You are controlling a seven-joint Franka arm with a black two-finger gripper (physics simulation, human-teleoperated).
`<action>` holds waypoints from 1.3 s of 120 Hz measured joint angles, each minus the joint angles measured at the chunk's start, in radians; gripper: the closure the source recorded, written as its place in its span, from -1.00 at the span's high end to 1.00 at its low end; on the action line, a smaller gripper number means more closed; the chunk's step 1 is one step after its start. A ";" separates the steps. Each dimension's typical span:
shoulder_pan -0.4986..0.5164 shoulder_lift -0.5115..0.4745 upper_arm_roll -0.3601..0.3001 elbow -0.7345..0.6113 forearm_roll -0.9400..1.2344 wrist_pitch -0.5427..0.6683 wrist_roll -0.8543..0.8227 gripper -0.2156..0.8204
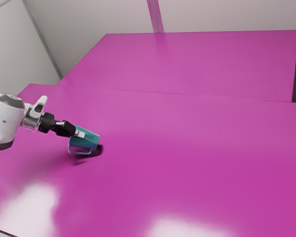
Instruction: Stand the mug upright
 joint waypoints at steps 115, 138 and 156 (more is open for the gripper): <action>-0.314 -0.199 0.009 0.042 0.670 0.014 -0.369 -0.92; -0.393 -0.234 0.011 0.028 0.784 0.020 -0.505 -0.92; -0.426 -0.274 0.011 -0.007 0.845 0.026 -0.608 -0.92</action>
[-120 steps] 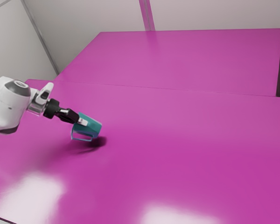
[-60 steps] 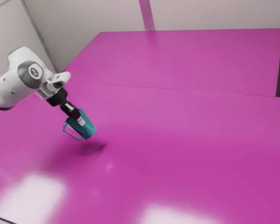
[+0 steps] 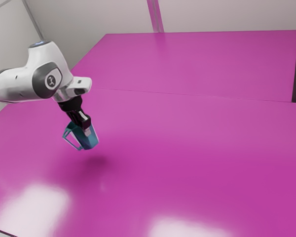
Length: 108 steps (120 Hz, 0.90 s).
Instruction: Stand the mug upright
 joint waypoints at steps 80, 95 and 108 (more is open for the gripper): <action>-0.079 -0.036 -0.006 -0.158 0.152 0.220 -0.330 -0.91; -0.088 -0.028 -0.007 -0.175 0.164 0.253 -0.372 -0.91; -0.097 -0.026 -0.008 -0.193 0.169 0.274 -0.407 -0.91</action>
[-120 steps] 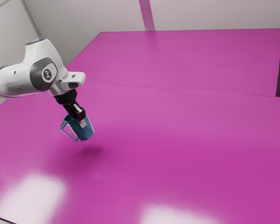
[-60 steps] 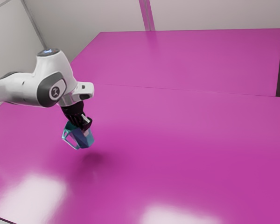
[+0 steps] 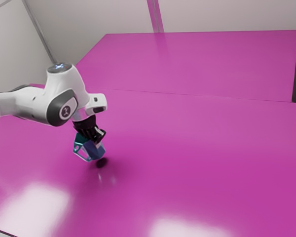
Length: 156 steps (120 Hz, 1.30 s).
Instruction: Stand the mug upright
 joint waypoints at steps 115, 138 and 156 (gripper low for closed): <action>-0.014 0.081 0.000 -0.027 -0.004 0.070 -0.145 -0.69; -0.022 0.068 0.000 -0.027 -0.011 0.074 -0.146 -0.12; -0.042 0.023 0.000 -0.027 -0.013 0.074 -0.146 0.22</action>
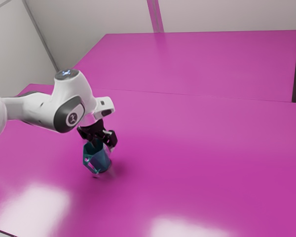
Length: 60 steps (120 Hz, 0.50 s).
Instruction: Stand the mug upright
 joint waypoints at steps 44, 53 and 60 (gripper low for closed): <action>-0.009 -0.006 0.000 0.177 -0.011 -0.151 0.001 0.49; -0.013 0.015 0.000 0.263 -0.013 -0.230 0.002 0.51; -0.013 0.036 0.000 0.328 -0.014 -0.288 0.002 0.52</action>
